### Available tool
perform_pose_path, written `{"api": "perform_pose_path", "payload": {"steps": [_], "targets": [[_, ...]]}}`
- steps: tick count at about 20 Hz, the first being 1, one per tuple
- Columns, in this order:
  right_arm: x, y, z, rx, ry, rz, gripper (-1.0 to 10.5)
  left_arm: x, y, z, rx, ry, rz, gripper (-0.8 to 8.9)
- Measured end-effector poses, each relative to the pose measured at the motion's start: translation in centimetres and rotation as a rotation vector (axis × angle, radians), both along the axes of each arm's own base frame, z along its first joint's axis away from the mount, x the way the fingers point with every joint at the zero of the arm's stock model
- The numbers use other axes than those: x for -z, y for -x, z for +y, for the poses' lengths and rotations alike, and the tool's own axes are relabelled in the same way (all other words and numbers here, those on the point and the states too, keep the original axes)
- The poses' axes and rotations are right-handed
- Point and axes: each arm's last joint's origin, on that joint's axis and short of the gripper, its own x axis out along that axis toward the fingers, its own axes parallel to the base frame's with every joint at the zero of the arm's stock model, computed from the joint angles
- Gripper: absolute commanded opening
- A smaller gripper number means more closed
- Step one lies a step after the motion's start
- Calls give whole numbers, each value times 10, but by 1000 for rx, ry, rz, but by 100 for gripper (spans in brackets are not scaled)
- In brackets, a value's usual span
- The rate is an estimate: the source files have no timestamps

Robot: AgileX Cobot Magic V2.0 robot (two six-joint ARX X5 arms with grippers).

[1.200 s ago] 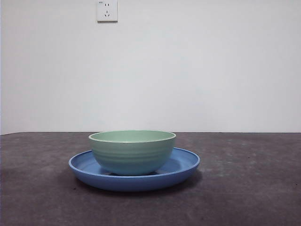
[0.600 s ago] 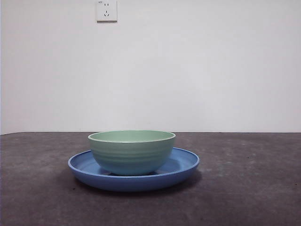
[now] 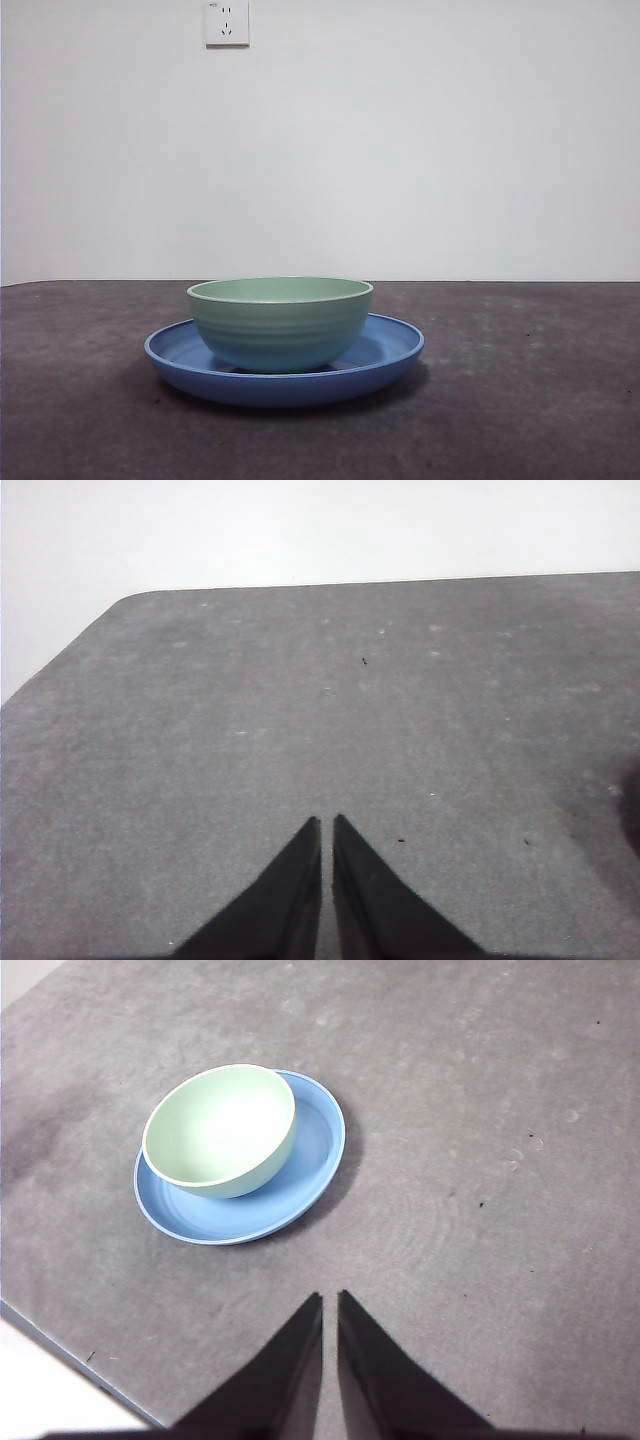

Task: Place the green bowl on the blue plate

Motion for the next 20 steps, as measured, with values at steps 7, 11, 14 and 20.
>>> {"api": "perform_pose_path", "payload": {"steps": [7, 11, 14, 20], "targets": [[0, 0, 0, 0, 0, 0, 23, 0, 0, 0, 2, -14, 0, 21], [0, 0, 0, 0, 0, 0, 23, 0, 0, 0, 2, -17, 0, 21], [0, 0, 0, 0, 0, 0, 23, 0, 0, 0, 2, -17, -1, 21], [0, 0, 0, 0, 0, 0, 23, 0, 0, 0, 2, -17, -1, 21]]}}
